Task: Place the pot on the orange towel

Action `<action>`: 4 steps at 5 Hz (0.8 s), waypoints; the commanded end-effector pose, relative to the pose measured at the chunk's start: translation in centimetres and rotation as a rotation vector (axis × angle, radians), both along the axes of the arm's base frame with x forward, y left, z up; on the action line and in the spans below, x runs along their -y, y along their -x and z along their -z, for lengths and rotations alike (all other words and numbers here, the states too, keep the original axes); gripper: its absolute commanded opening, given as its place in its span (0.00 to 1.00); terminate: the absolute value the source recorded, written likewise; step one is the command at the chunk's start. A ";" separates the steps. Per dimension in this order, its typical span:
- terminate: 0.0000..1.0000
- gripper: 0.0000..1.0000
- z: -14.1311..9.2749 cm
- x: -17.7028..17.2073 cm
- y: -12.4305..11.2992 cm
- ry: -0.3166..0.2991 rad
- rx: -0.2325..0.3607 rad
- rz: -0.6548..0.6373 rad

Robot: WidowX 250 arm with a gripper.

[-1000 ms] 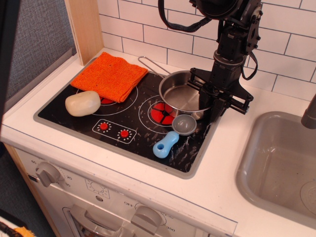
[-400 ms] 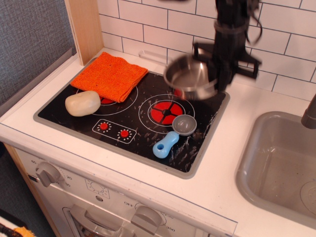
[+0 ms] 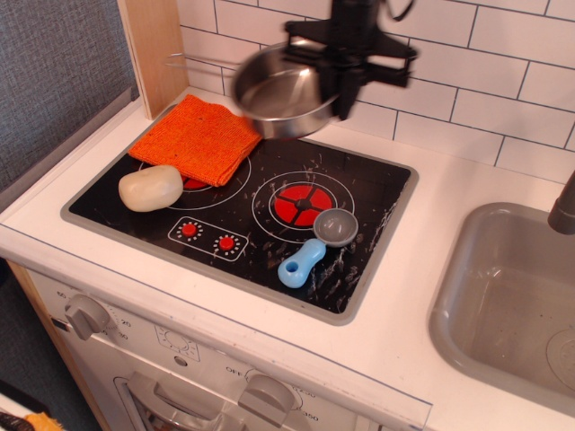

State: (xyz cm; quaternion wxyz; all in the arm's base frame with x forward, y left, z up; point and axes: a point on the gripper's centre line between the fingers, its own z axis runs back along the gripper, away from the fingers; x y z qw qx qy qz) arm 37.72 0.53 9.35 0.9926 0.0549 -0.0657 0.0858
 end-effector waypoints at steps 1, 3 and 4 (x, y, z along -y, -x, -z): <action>0.00 0.00 -0.8 -3.5 2.4 -0.023 0.039 -0.252; 0.00 0.00 -0.3 -8.9 1.4 -0.040 0.103 -0.319; 0.00 0.00 -0.1 -10.7 0.5 -0.014 0.116 -0.323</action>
